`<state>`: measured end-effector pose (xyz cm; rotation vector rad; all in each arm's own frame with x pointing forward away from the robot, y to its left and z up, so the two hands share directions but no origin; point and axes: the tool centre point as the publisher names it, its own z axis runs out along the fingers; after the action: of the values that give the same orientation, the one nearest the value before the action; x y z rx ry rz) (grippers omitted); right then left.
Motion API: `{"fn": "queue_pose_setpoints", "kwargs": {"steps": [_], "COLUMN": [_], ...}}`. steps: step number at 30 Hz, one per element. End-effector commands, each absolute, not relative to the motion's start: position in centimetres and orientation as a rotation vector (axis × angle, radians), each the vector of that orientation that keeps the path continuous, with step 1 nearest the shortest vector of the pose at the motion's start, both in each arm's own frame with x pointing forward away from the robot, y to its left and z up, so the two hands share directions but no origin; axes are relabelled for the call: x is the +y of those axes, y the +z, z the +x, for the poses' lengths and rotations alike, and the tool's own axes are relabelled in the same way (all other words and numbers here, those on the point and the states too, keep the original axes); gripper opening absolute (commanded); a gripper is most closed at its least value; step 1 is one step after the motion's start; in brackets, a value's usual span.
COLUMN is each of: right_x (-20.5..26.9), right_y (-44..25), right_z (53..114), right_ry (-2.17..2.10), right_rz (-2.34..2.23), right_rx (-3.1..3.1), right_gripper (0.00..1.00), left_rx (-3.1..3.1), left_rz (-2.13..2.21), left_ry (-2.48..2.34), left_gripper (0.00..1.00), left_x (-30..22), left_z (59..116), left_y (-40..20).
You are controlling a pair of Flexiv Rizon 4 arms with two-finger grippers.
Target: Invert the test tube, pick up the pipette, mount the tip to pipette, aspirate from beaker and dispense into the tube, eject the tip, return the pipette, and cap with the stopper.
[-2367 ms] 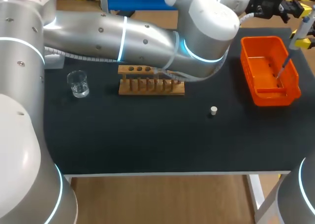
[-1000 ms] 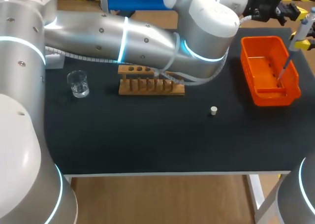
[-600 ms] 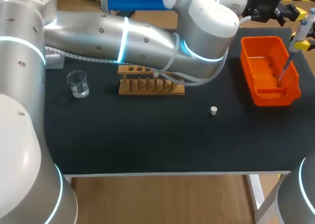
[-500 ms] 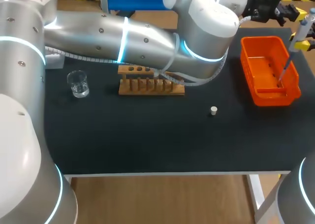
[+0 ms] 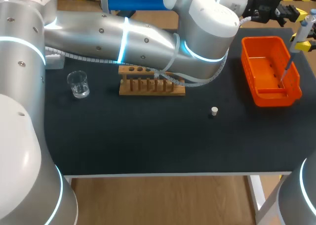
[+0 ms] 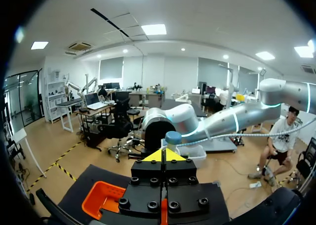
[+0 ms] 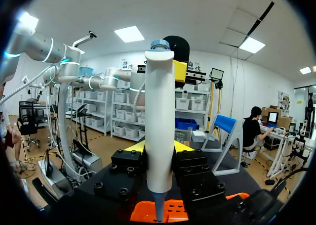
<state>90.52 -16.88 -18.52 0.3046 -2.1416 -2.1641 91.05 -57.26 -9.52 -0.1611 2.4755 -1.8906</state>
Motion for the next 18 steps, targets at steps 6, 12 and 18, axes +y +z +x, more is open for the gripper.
{"fn": "queue_pose_setpoints", "kwargs": {"steps": [6,12,18], "right_x": [-16.83,-16.83,-16.83], "right_y": [-17.7,-17.7,-17.7], "right_z": [90.65,90.65,90.65], "right_ry": [-2.159,-2.159,-2.159], "right_rz": [0.31,0.31,0.31], "right_rx": [-2.142,-2.142,-2.142], "right_gripper": [0.0,0.0,0.0], "left_rx": [2.349,2.361,2.373], "left_rz": [-0.145,-0.125,-0.121], "left_ry": [-2.028,-2.026,-2.024], "left_gripper": [0.0,0.0,0.0], "left_x": [-57.63,-58.21,-58.43], "left_z": [91.06,91.15,91.19], "left_y": [-10.82,-10.87,-11.05]}}
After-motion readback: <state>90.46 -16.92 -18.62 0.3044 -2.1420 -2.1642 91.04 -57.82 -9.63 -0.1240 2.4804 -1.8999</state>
